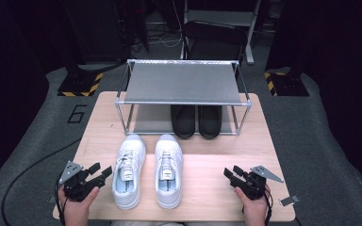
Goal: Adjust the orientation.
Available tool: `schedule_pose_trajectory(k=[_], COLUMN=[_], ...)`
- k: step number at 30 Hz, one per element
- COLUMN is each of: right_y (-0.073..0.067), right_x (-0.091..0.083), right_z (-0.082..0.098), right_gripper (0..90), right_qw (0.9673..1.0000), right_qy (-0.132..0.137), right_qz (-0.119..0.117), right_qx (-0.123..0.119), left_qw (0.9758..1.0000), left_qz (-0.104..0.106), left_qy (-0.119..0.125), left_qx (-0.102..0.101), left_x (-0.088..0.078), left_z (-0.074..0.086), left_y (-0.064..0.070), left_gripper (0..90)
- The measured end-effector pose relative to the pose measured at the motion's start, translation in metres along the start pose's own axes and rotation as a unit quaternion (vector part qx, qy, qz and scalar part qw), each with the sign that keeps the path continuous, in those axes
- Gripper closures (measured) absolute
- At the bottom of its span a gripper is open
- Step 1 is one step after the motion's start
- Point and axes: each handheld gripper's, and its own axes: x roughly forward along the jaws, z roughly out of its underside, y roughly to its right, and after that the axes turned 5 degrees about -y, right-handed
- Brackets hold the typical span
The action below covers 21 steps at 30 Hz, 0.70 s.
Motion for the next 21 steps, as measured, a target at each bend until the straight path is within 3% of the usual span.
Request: schedule_pose_trajectory(k=[6, 9, 21], right_y=[0.001, 0.0, 0.002], right_x=[0.0, -0.001, -0.002], right_z=[-0.001, -0.001, 0.0], right_gripper=[47.4, 45.2, 48.8], right_qw=[1.0, 0.9999, 0.9997], right_qy=[0.003, 0.009, 0.013], right_qz=[-0.002, -0.012, -0.011], right_qx=[-0.004, 0.007, 0.02], left_qw=[1.0, 0.9999, 0.9993], left_qz=[0.002, 0.011, -0.005], left_qy=[-0.003, -0.001, -0.035], left_qx=[-0.003, -0.004, 0.007], left_x=[0.001, 0.003, 0.02], left_z=[0.002, 0.002, 0.01], left_y=[0.006, 0.01, 0.02], left_gripper=[45.5, 45.7, 45.5])
